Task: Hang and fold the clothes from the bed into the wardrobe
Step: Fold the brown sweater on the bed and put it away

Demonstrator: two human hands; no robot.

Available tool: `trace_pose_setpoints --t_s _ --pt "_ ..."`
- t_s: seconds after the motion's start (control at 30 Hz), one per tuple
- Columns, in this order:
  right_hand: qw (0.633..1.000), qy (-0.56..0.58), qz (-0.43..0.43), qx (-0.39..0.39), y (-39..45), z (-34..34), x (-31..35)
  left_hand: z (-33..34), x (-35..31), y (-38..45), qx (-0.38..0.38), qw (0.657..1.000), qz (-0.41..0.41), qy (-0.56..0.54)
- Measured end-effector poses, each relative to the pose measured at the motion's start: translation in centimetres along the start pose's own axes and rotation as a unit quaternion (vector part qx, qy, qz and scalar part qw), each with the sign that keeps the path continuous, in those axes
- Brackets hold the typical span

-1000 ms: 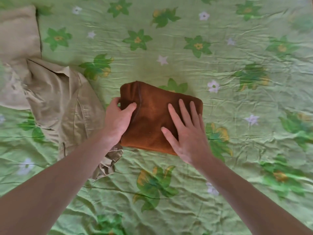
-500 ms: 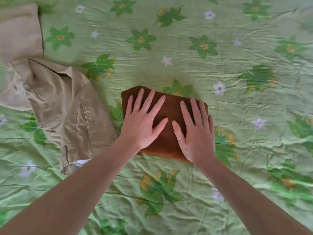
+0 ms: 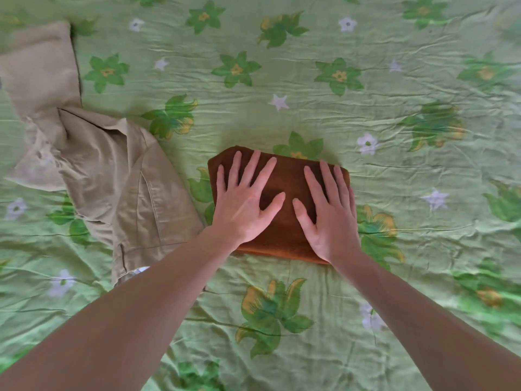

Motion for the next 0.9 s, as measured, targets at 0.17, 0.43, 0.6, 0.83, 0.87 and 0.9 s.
trace_pose_setpoints --t_s 0.17,0.43,0.6,0.83,0.87,0.9 --pt "0.983 0.130 0.119 -0.051 -1.7 -1.3 0.3 -0.5 0.1 -1.7 -0.097 0.968 -0.193 -0.127" --pt "0.871 0.331 0.357 0.063 -2.5 -2.4 -0.3 -2.0 0.7 -1.3 -0.075 0.890 -0.330 -0.305" --pt "0.853 0.388 0.340 0.077 -2.0 -3.2 -0.5 -3.7 2.8 -0.9 0.009 0.763 -0.463 -0.450" --pt "0.852 0.411 0.312 0.093 -2.8 -9.2 0.3 -9.9 -0.1 -4.2 0.124 0.675 -0.432 -0.584" --pt "0.844 0.422 0.316 0.098 -3.1 -10.9 0.5 -11.1 -1.1 -5.0 0.124 0.661 -0.428 -0.603" --pt "0.834 0.436 0.319 0.107 -3.5 -12.8 0.8 -12.5 -2.1 -5.8 0.125 0.649 -0.425 -0.619"
Point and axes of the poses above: each hand's wrist, its own y-axis towards the middle knuckle, its own z-axis out of the palm, x = y × z, the point moved 2 cm from there along y, towards the middle knuckle, and after that the axes turned 10 degrees about -y, right-handed, at the moved point
